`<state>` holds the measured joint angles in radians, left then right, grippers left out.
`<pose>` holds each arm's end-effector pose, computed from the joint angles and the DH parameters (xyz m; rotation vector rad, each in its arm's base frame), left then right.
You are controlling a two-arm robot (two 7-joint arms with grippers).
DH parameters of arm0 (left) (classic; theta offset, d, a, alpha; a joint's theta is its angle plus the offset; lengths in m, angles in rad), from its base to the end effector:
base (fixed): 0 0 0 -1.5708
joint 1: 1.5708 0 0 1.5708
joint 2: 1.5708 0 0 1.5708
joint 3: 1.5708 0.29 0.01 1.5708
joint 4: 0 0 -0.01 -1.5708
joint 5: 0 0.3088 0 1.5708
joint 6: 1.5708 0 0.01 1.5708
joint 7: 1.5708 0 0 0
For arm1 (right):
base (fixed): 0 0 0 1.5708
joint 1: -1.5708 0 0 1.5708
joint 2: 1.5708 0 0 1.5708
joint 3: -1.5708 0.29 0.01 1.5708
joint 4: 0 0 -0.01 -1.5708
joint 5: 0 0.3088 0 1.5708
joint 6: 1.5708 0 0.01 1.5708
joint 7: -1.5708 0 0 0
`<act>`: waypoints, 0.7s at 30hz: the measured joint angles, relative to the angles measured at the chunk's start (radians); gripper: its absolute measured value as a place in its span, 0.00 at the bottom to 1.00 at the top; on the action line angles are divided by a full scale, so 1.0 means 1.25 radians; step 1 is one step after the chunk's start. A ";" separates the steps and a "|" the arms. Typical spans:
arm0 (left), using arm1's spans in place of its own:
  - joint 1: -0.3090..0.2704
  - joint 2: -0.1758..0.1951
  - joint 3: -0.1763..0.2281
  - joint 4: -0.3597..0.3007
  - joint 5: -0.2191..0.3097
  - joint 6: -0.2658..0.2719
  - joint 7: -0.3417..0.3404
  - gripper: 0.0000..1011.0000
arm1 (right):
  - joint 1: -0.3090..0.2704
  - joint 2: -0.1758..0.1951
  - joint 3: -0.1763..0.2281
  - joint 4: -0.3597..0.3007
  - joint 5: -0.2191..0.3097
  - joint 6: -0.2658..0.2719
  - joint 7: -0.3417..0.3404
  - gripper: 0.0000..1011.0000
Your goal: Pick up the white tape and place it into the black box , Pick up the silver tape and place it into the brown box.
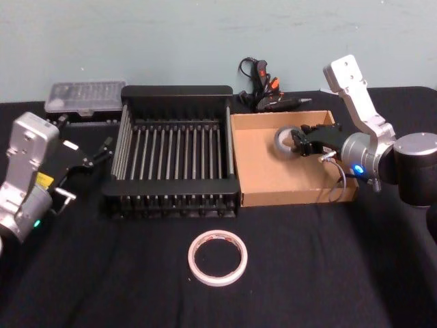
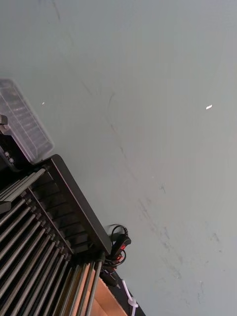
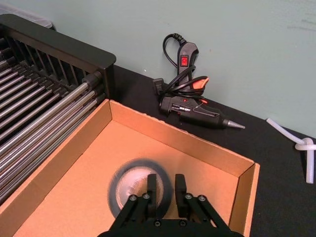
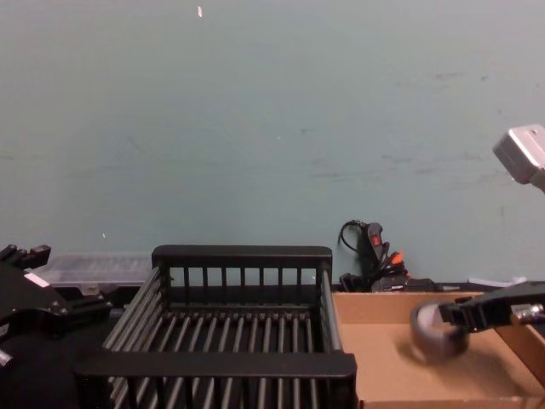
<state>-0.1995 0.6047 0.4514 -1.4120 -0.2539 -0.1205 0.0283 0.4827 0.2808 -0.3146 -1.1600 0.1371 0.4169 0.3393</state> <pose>0.3581 0.0827 -0.3023 0.3045 -0.2850 1.2480 0.4526 -0.0306 -0.2579 -0.4824 0.1724 -1.0982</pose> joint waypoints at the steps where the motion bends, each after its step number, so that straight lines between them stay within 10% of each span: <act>1: 0.000 0.000 0.000 0.000 0.000 0.000 0.000 0.99 | 0.000 0.000 0.000 0.000 0.000 0.000 0.000 0.22; 21: 0.000 0.000 0.000 0.000 0.000 0.000 0.000 0.99 | -0.001 0.001 0.001 -0.002 0.002 0.000 0.000 0.84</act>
<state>-0.1995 0.6047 0.4514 -1.4120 -0.2539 -0.1205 0.0283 0.4813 0.2819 -0.3133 -1.1625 0.1395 0.4174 0.3393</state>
